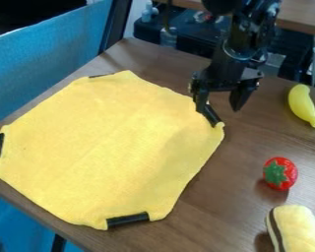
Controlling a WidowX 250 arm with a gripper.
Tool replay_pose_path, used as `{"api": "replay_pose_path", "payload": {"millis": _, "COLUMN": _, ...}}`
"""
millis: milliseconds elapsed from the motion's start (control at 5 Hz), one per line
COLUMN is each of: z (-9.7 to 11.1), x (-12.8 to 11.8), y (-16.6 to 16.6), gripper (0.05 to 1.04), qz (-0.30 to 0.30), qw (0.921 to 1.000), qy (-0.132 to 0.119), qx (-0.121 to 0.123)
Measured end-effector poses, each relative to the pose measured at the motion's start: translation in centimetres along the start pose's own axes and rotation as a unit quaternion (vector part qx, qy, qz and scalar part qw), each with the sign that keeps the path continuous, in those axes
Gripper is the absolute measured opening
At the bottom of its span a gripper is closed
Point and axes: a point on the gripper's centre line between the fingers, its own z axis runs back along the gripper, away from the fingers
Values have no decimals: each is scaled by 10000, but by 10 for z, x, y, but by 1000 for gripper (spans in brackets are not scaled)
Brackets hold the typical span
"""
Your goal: Fold the cloth from the right to the left
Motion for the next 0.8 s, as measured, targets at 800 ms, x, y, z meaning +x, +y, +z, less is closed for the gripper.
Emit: {"api": "replay_pose_path", "payload": {"millis": 800, "z": -12, "x": 3, "y": 1, "gripper": 1000, "qz": 147, "qw": 9998, "qy": -81, "qx": 140}}
